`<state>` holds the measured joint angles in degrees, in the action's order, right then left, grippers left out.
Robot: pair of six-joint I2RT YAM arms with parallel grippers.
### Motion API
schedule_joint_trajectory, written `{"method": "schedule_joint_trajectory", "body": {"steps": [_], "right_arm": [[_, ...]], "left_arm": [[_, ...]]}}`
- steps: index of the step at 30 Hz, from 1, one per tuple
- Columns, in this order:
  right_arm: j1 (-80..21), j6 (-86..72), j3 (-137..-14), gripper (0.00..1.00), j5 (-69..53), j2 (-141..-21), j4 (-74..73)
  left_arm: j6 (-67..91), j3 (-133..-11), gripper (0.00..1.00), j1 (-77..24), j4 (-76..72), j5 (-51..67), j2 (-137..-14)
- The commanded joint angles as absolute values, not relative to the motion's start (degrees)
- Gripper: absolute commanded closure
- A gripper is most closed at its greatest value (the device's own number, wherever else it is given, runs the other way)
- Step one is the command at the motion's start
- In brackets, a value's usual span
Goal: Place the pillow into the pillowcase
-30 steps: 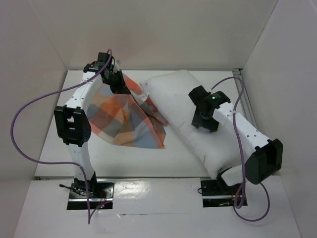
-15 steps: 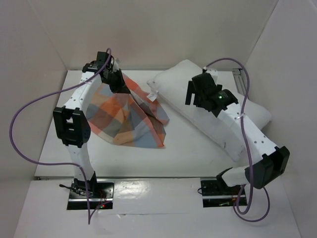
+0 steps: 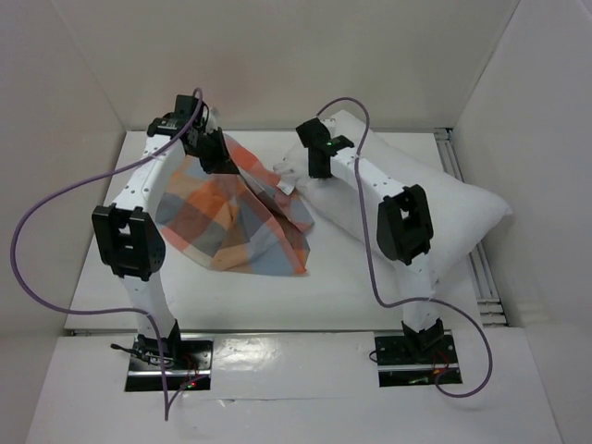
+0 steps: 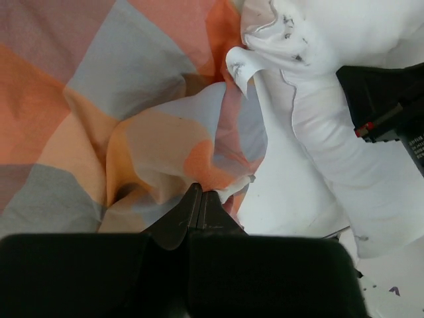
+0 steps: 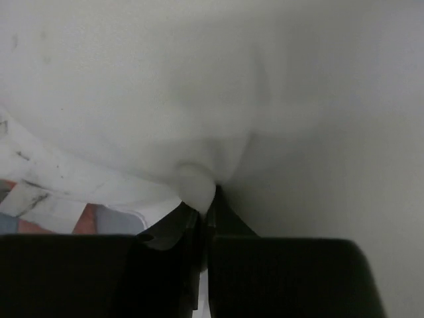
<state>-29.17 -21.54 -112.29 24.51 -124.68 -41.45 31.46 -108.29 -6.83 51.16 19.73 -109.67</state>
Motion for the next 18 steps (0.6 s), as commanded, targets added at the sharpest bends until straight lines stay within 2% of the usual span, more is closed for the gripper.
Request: {"method": "schedule_joint_trajectory", "body": {"steps": [1,8,13,15,16,17,18], "right_arm": [[-28.7,-22.9,-114.9,1.00,22.4,-118.1,-42.9],[-32.2,-19.8,-96.4,1.00,20.8,-97.1,-39.3],[-38.0,-25.0,-80.6,1.00,22.2,-86.6,-41.2],[-39.3,-25.7,-78.6,1.00,20.3,-83.3,-41.2],[-39.8,-26.5,-78.6,0.91,20.3,-82.8,-42.1],[-40.9,-27.1,-79.4,0.30,20.3,-82.8,-42.1],[-42.0,-27.1,-80.2,0.14,21.3,-81.9,-42.1]], "left_arm": [[30.0,-107.5,1.00,-6.5,52.3,18.1,-106.3],[27.6,-106.9,1.00,-4.8,55.0,13.4,-103.5],[27.6,-99.9,1.00,-4.3,55.0,11.3,-98.6],[27.6,-97.6,1.00,-4.3,55.0,11.9,-97.5],[27.6,-96.9,1.00,-4.3,55.0,11.9,-96.8],[27.6,-96.4,1.00,-4.3,55.0,11.9,-96.8],[27.6,-95.6,1.00,-4.3,55.0,11.9,-96.8]]}}
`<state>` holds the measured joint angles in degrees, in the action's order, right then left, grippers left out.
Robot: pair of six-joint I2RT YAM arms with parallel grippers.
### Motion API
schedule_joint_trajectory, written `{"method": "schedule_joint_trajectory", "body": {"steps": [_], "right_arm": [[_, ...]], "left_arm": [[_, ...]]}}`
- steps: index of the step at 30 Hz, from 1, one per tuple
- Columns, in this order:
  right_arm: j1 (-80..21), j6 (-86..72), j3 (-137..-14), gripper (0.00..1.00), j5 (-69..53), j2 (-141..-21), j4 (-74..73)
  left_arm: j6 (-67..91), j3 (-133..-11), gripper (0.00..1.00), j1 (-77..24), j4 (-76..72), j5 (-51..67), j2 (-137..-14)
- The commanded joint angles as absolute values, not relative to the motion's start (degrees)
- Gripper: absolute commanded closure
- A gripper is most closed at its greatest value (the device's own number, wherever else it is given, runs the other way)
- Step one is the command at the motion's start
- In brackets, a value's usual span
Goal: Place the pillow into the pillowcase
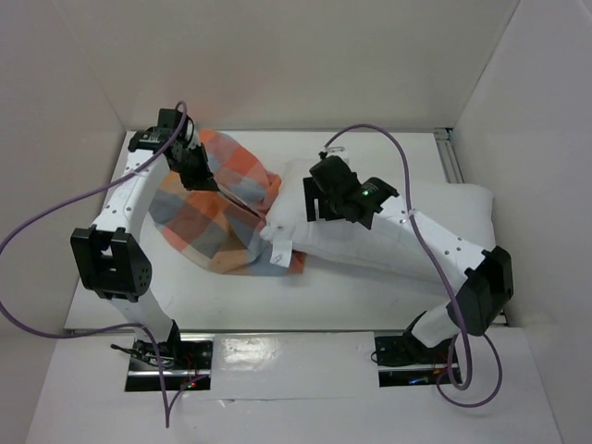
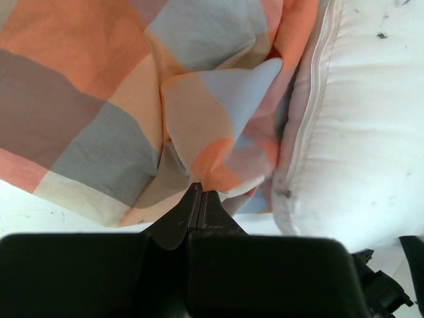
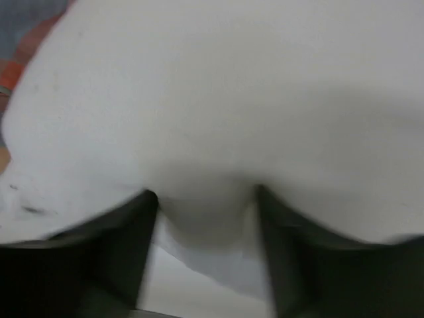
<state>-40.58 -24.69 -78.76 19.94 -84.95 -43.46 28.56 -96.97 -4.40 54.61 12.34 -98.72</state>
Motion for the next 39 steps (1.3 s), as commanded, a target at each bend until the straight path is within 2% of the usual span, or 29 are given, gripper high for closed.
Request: {"method": "schedule_joint_trajectory", "body": {"steps": [1,3,6,7,10,14,16,21,32,39], "right_arm": [[-43.0,-27.1,-82.8,0.09,22.1,-81.4,-42.1],[-46.2,-25.6,-85.2,0.09,22.1,-81.4,-41.1],[-50.8,-21.5,-88.8,0.17,19.3,-85.7,-37.4],[-51.7,-20.2,-89.8,0.25,19.3,-87.6,-37.4],[-55.0,-15.1,-96.2,0.32,17.8,-96.9,-36.7],[-55.5,-10.7,-105.8,0.31,14.4,-106.4,-34.0],[-55.5,-10.0,-107.8,0.28,13.3,-110.4,-33.5],[-54.5,-10.0,-112.8,0.28,12.1,-116.2,-32.8],[-53.4,-11.6,-110.3,0.35,12.8,-115.7,-30.1],[-51.4,-13.0,-109.5,0.35,12.5,-116.3,-29.4]], "left_arm": [[27.6,-95.6,1.00,-4.3,55.0,11.9,-96.8],[27.6,-95.6,1.00,-4.3,54.5,11.9,-96.8],[27.1,-95.6,1.00,-4.9,54.5,11.3,-96.8],[27.1,-96.4,1.00,-5.4,54.5,11.3,-96.8],[27.1,-98.1,1.00,-6.0,55.3,8.4,-96.8],[27.1,-99.8,1.00,-6.0,55.8,7.7,-96.2],[26.5,-99.8,1.00,-6.6,55.8,8.4,-96.2],[26.0,-99.8,1.00,-6.6,56.4,8.4,-95.6],[26.0,-98.2,1.00,-6.6,56.4,7.9,-94.6],[25.5,-98.2,1.00,-6.6,56.4,8.4,-95.1]]}}
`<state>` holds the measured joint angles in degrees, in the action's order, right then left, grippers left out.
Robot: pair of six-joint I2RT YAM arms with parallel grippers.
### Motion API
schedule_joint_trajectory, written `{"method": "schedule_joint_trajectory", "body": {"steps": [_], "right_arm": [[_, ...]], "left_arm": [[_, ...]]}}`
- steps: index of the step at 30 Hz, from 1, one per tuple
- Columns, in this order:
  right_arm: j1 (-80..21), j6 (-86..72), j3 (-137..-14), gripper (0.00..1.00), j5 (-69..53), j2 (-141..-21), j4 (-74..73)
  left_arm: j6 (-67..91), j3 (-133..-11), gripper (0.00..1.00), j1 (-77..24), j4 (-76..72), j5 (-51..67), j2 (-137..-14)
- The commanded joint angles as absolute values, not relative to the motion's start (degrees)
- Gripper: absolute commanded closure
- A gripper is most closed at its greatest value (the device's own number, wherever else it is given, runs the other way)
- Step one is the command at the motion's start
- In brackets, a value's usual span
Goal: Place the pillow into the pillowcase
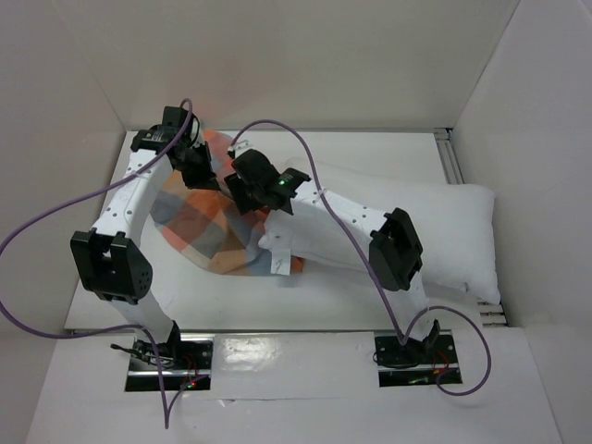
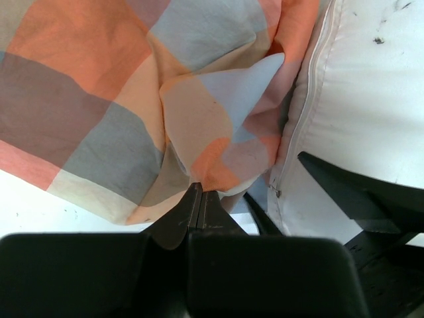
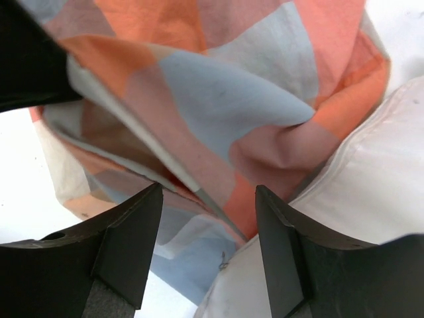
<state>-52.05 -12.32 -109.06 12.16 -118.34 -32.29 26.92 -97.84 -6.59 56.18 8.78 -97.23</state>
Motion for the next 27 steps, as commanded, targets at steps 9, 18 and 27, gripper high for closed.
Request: {"method": "schedule_joint_trajectory", "body": {"steps": [9,18,27], "right_arm": [[-50.9,-13.5,-111.8,0.38,12.3,-118.7,-29.8],[-50.9,-13.0,-109.5,0.38,8.6,-120.6,-29.3],[-49.0,-12.2,-114.8,1.00,13.5,-124.7,-30.6]], "left_arm": [[25.5,-97.1,1.00,-6.6,56.4,8.5,-95.6],[25.5,-97.6,1.00,-6.6,56.4,8.0,-95.1],[25.5,-98.8,1.00,-5.9,57.6,9.1,-92.0]]}}
